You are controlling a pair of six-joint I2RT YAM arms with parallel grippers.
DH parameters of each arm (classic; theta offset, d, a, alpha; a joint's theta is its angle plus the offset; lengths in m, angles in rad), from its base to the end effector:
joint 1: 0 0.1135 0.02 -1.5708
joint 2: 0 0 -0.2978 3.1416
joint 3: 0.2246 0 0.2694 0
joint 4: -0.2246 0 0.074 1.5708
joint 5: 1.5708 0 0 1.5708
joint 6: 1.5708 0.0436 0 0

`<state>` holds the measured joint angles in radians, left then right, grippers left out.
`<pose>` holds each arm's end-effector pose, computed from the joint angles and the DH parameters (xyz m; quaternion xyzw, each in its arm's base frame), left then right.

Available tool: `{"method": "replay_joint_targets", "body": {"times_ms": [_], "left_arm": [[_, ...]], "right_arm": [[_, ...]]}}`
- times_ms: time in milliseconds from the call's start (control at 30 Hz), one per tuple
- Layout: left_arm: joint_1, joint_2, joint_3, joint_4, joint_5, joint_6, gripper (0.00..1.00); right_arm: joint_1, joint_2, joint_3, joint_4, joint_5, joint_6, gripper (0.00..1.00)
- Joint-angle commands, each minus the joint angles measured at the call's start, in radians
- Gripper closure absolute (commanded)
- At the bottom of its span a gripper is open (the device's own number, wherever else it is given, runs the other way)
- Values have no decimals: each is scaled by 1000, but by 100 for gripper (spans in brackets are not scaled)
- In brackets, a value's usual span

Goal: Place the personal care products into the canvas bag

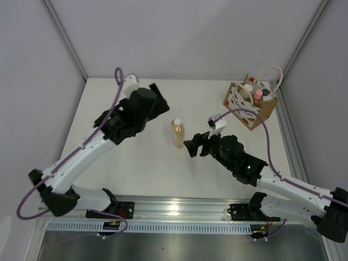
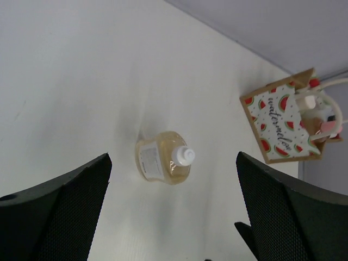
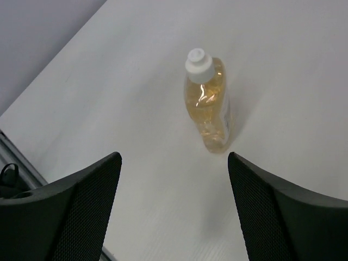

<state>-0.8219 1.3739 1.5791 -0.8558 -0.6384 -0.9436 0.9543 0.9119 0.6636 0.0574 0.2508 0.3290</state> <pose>0.2188 -0.1972 0.4518 -0.1908 0.8407 -0.1471 0.4849 0.1367 0.1742 0.3205 -0.1596 0.7526 0.3007 0.5636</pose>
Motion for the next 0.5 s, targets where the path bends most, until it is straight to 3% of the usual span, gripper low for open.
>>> {"method": "replay_joint_targets", "body": {"times_ms": [0, 167, 200, 467], "left_arm": [[72, -148, -172, 142, 45, 153, 1], [110, -418, -424, 288, 100, 249, 1], [110, -459, -542, 357, 158, 261, 1], [109, -832, -953, 642, 336, 290, 1]], "right_arm": [[1, 129, 129, 25, 53, -62, 16], [-12, 352, 293, 21, 110, -105, 9], [-22, 420, 342, 12, 117, -110, 9], [-117, 642, 436, 24, 114, -136, 7]]}}
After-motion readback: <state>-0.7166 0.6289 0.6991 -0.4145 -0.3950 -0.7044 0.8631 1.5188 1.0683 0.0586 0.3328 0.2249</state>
